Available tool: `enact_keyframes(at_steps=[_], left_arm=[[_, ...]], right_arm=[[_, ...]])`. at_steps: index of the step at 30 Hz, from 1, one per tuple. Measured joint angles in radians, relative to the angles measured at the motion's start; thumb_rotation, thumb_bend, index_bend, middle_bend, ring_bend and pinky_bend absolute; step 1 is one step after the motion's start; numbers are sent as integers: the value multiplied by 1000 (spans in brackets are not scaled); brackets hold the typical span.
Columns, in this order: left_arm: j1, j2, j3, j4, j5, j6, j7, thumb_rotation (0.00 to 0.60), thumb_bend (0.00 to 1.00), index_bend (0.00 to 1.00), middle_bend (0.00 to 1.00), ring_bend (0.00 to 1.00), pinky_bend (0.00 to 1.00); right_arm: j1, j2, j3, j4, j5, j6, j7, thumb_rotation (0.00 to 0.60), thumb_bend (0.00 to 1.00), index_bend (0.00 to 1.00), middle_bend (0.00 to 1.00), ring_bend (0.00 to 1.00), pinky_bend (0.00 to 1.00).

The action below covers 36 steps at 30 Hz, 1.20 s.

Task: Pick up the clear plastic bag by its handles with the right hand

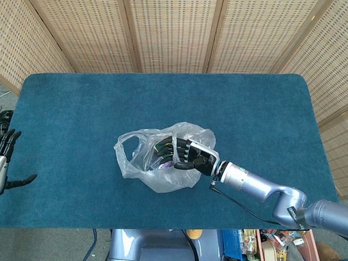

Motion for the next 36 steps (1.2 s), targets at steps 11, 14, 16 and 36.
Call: enact_keyframes(at_steps=[11, 14, 16, 36], left_arm=[[-33, -24, -2, 33, -5, -42, 29, 600, 115, 0, 0, 0, 0], [-56, -51, -10, 83, 19, -54, 10, 600, 115, 0, 0, 0, 0], [-78, -77, -16, 132, 58, -55, -21, 600, 114, 0, 0, 0, 0], [-402, -430, 17, 692, 512, -45, -223, 600, 187, 150, 0, 0, 0]], right_arm=[[49, -2, -148, 80, -114, 111, 84, 600, 0, 426, 468, 326, 281], [56, 6, -183, 99, -124, 129, 92, 600, 0, 429, 467, 326, 281], [59, 12, -205, 111, -127, 146, 98, 600, 0, 435, 471, 325, 281], [73, 62, -303, 135, -103, 254, 101, 600, 0, 448, 485, 323, 281]])
